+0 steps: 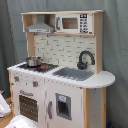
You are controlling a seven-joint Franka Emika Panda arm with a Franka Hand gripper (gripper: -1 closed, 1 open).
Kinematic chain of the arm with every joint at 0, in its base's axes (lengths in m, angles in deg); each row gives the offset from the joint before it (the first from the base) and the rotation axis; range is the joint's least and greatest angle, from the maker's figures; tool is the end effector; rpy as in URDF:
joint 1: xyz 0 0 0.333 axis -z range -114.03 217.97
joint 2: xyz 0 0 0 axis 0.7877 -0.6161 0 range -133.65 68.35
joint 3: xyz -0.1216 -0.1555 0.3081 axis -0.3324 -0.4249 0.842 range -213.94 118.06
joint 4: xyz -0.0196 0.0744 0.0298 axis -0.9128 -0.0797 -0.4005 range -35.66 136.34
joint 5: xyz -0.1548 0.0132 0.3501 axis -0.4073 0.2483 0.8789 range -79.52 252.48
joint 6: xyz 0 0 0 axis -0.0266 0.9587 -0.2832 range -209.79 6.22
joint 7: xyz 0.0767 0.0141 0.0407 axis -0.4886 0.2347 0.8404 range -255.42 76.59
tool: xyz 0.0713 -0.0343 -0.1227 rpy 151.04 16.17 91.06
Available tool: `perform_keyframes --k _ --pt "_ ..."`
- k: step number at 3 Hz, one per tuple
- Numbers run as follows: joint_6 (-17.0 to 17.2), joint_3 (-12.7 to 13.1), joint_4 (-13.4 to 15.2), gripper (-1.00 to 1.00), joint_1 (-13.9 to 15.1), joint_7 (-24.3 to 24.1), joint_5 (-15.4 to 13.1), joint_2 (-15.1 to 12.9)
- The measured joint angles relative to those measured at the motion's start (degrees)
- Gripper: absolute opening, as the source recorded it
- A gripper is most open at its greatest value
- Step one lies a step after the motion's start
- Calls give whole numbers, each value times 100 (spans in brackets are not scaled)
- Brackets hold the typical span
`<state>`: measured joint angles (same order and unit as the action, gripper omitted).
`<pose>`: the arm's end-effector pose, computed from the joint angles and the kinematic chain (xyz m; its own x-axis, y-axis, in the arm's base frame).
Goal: Play with the kitchen
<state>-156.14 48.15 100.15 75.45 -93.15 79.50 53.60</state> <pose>0.1758 0.4891 0.2752 0.0210 0.9920 -0.1243 0.0644 0.1227 0.9903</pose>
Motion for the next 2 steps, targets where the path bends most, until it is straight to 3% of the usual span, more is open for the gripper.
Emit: perform_keyframes --k 2 --pt "0 0 628 100 -295 -1129 -60 76"
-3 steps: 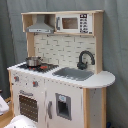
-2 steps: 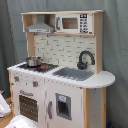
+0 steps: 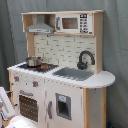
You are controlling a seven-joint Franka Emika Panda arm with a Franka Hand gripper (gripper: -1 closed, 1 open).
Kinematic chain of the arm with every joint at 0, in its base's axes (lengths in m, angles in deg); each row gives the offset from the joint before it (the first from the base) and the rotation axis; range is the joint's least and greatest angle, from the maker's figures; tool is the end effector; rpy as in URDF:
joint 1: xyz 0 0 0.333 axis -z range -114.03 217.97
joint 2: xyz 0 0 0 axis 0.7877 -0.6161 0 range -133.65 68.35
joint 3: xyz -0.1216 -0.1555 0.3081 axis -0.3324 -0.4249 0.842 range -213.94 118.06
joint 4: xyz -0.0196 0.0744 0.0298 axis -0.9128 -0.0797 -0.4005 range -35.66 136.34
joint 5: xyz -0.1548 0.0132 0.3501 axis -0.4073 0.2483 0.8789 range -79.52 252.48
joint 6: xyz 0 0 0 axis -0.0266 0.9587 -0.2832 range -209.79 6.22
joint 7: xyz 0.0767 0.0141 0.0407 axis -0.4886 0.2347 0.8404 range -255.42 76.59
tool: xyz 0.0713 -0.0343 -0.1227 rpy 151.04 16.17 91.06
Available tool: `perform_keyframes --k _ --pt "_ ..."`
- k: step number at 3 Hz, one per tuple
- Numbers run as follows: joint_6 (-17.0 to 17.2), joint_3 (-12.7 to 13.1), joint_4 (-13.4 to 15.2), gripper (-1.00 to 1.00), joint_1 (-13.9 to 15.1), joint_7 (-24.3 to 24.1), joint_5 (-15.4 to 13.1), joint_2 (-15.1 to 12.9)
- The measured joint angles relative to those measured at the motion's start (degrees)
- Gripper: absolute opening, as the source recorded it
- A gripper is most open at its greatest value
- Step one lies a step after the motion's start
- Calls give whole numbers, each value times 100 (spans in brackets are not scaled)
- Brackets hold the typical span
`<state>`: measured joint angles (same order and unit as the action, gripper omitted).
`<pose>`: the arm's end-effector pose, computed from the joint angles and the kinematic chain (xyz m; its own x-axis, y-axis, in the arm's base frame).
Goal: Play with the kitchen
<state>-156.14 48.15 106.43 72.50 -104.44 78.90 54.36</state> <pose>0.1806 0.4443 0.2761 0.0877 0.9950 0.0482 0.0322 -0.0512 0.9982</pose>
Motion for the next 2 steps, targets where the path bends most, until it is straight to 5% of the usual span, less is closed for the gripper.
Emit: perform_keyframes --k 2 --pt "0 325 202 100 67 -1291 -37 29"
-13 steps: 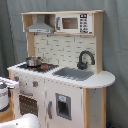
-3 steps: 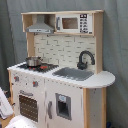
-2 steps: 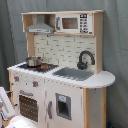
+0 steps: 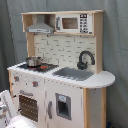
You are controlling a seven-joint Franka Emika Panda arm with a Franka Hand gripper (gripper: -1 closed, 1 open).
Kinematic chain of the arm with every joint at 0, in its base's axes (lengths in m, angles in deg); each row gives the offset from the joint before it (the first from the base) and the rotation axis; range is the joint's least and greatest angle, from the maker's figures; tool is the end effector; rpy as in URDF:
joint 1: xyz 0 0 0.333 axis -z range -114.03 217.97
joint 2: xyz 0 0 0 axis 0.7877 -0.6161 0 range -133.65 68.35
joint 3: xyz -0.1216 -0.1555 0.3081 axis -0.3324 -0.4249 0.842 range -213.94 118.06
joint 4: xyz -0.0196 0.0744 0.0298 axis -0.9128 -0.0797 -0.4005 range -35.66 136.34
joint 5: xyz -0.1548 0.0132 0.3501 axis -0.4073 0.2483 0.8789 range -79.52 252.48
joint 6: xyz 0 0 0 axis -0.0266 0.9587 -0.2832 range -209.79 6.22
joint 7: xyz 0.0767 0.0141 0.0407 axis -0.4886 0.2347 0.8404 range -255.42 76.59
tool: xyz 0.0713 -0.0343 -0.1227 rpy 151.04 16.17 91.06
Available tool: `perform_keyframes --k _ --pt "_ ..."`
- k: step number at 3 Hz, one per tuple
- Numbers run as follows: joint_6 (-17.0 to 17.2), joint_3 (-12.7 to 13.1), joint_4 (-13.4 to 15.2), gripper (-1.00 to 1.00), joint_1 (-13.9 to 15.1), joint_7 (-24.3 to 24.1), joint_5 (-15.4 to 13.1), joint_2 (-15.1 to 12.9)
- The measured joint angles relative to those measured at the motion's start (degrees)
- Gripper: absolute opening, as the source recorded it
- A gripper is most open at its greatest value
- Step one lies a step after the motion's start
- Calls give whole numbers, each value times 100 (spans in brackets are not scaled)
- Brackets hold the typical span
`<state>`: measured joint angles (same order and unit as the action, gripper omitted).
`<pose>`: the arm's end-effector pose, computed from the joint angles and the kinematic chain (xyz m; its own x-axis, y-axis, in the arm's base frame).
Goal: Play with the kitchen
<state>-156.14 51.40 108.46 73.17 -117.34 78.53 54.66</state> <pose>0.1916 0.4210 0.2505 0.1368 0.9688 0.2065 0.0112 -0.2100 0.9776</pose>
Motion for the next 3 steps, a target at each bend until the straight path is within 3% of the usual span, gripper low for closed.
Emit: perform_keyframes --k 1,3 --pt "-11 37 -24 100 121 -565 -2 55" --pt "-279 -68 -294 100 799 -1464 -7 91"
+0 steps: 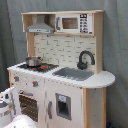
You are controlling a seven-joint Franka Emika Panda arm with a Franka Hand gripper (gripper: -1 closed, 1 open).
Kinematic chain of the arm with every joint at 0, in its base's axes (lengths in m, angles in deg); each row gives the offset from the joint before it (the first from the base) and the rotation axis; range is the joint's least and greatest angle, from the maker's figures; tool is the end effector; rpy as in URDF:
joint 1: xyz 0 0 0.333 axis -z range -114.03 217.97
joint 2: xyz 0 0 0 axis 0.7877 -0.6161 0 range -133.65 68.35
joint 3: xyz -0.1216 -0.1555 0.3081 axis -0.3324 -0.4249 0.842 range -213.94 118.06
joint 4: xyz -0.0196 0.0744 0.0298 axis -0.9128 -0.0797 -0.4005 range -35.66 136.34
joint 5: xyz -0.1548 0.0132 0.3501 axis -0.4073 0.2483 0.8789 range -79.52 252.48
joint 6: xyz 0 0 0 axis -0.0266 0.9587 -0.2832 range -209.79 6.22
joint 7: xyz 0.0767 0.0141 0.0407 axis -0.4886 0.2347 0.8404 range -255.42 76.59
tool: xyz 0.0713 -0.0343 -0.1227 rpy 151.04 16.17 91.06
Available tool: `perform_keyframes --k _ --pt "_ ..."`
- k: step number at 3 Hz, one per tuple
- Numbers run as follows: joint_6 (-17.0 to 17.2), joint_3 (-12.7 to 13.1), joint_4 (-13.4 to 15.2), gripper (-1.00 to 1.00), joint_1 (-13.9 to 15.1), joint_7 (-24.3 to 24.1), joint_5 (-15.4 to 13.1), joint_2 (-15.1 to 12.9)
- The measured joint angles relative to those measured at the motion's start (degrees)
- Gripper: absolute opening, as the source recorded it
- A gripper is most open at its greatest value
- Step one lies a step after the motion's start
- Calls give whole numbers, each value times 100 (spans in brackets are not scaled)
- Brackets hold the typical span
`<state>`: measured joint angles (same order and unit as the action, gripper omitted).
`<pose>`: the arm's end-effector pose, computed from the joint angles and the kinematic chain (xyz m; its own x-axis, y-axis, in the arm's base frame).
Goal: Play with the kitchen
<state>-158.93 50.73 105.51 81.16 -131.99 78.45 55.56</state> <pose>0.2388 0.4251 0.2522 0.1720 0.8725 0.4573 -0.0430 -0.4572 0.8883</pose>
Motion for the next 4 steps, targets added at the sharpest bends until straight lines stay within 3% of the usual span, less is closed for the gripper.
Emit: perform_keyframes --k 2,4 --pt "-458 -9 -412 100 863 -532 0 1" --pt "-938 -49 -1013 100 1667 -959 0 -10"
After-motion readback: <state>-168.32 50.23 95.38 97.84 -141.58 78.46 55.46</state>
